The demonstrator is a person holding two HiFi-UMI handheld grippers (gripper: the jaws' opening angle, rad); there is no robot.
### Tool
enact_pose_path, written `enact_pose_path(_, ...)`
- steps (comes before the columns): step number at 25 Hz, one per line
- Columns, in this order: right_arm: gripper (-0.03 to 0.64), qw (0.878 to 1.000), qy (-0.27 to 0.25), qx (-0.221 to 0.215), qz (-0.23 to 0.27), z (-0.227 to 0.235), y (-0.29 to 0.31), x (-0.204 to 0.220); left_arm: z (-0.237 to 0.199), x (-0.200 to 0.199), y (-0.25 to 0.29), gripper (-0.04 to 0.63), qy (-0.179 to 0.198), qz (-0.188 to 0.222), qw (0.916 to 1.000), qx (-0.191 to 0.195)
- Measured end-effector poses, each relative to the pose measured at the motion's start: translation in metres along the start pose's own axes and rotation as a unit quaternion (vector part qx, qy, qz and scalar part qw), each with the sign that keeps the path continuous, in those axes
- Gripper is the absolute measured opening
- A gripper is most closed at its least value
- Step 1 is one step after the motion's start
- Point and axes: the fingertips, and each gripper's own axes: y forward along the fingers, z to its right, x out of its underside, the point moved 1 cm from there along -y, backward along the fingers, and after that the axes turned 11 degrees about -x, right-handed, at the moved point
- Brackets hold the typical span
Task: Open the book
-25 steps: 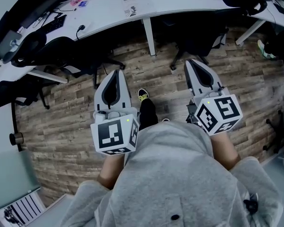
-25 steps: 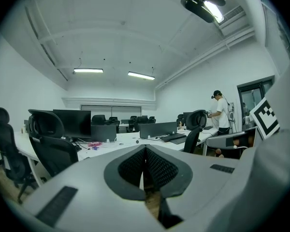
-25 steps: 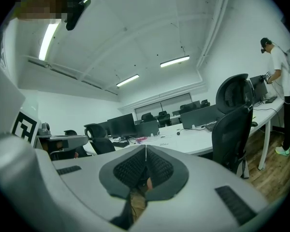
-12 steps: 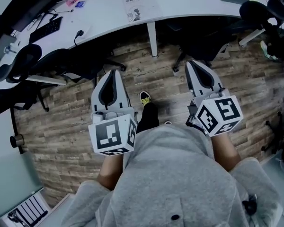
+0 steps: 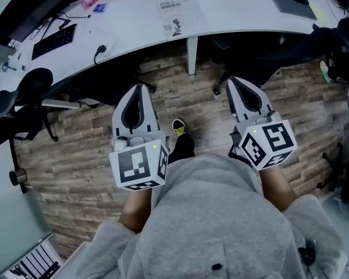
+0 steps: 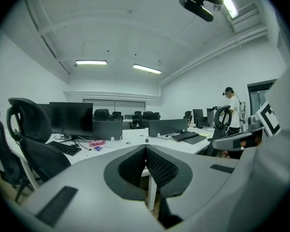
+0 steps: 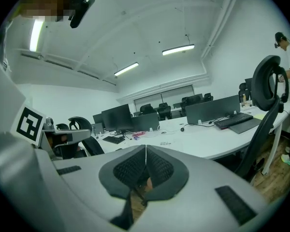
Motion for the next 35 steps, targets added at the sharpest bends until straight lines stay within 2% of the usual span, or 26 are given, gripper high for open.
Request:
enact_pose_path(8,0.027,1.0,-0.006,0.014,-0.004,0.011,0.033,-0.012,-0.019,-0.007,0.035,0.008,-0.005,0.0,1.0,0.008)
enact_pose_path(23,0.028,1.0,-0.027,0.008,-0.005,0.005,0.117,-0.03,-0.067,-0.015,0.1,0.008,0.003,-0.001,0.9997,0.024)
enact_pose_path(35,0.027,0.999,-0.03,0.009,-0.011,0.003,0.145,-0.032,-0.082,-0.017,0.121,0.008,0.002,-0.002,0.9996,0.028)
